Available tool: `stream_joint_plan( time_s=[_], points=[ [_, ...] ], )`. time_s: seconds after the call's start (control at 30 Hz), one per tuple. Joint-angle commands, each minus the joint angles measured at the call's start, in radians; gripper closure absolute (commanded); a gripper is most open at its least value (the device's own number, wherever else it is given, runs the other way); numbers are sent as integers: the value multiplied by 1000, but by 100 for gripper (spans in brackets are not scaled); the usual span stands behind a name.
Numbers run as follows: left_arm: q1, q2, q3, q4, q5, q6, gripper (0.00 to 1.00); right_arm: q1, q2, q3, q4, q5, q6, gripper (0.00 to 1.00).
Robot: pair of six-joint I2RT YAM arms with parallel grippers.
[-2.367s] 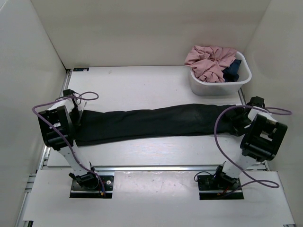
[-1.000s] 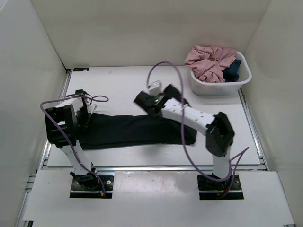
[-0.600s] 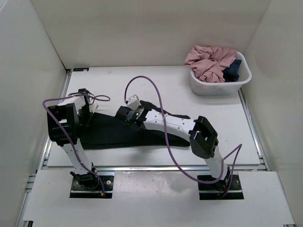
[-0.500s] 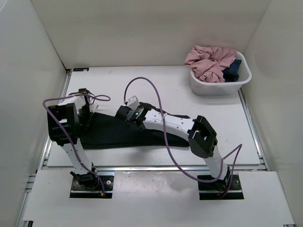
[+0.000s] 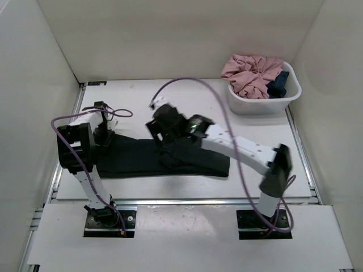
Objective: Fold and stack the trousers
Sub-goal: Fold the trousers
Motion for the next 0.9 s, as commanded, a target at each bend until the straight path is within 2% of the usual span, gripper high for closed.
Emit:
stream_joint_plan(
  time_s=[0.0, 0.1, 0.13, 0.23, 0.27, 0.33, 0.37, 0.4, 0.47, 0.5, 0.6, 0.73, 0.8, 0.87],
  points=[
    [-10, -93, 98, 0, -10, 21, 45, -133, -132, -121, -4, -45, 40, 18],
    [-10, -133, 193, -46, -21, 62, 44, -217, -178, -270, -17, -116, 40, 22],
    [-10, -143, 224, -70, 22, 84, 43, -227, -192, -357, -8, -152, 12, 20],
    [-35, -174, 377, -226, 193, 137, 39, -227, -232, -453, 39, -163, -73, 18],
    [-64, -186, 426, -268, 352, 150, 39, -227, -232, -467, 48, -163, -93, 18],
    [-125, -196, 426, -358, 503, 168, 37, -227, -232, -467, 48, -215, -133, 23],
    [-198, -196, 407, -372, 672, 179, 37, -216, -221, -477, 48, -243, -177, 28],
    [-235, -205, 329, -373, 764, 190, 37, -216, -221, -488, 48, -263, -194, 38],
    [-341, -216, 228, -327, 993, 217, 35, -195, -212, -502, 48, -278, -205, 40],
    [-373, -226, 125, -284, 1027, 217, 35, -194, -212, -516, 48, -278, -214, 40],
    [-459, -239, 2, -97, 1003, 127, 34, -194, -203, -543, 48, -233, -205, 36],
    [-483, -239, -46, 44, 1056, 26, 30, -185, -192, -592, 109, -232, -168, 35],
    [-498, -239, -55, 84, 1039, -19, 30, -175, -183, -622, 127, -232, -148, 30],
    [-507, -239, -96, 139, 1010, -49, 30, -164, -173, -632, 140, -202, -128, 30]
  ],
)
